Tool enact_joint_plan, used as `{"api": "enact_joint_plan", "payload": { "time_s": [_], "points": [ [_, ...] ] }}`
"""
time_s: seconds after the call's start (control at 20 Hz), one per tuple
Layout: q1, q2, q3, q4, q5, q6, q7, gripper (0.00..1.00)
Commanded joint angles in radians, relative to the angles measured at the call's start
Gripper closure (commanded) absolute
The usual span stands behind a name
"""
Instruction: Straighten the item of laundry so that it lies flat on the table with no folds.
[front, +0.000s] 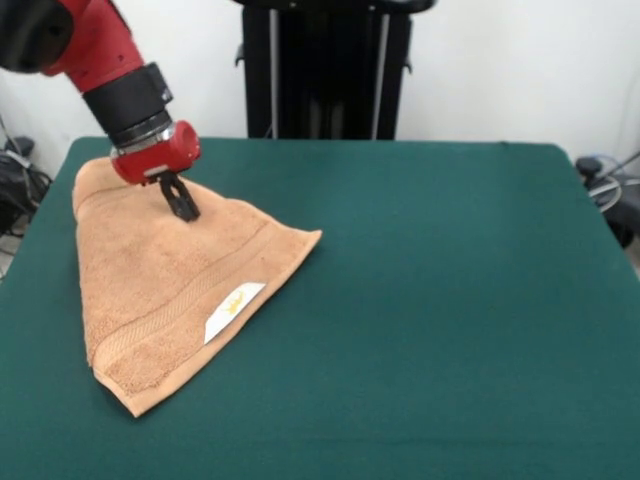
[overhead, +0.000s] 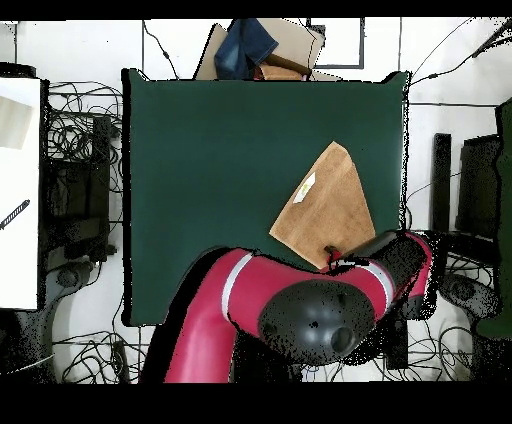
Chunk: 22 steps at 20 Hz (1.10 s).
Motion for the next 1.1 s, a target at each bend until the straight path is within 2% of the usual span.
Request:
{"api": "enact_joint_plan", "payload": {
  "time_s": [0.05,0.3,0.6,1.1],
  "points": [
    [0.051,0.104,0.216,0.097,0.168,0.191,-0.258,1.0],
    [0.043,0.109,0.236,0.077,0.126,0.134,-0.204,1.0],
    [-0.015,0.139,0.291,0.02,0.056,-0.011,-0.173,1.0],
    [-0.019,0.154,0.324,-0.013,0.01,-0.104,-0.113,1.0]
  ]
}}
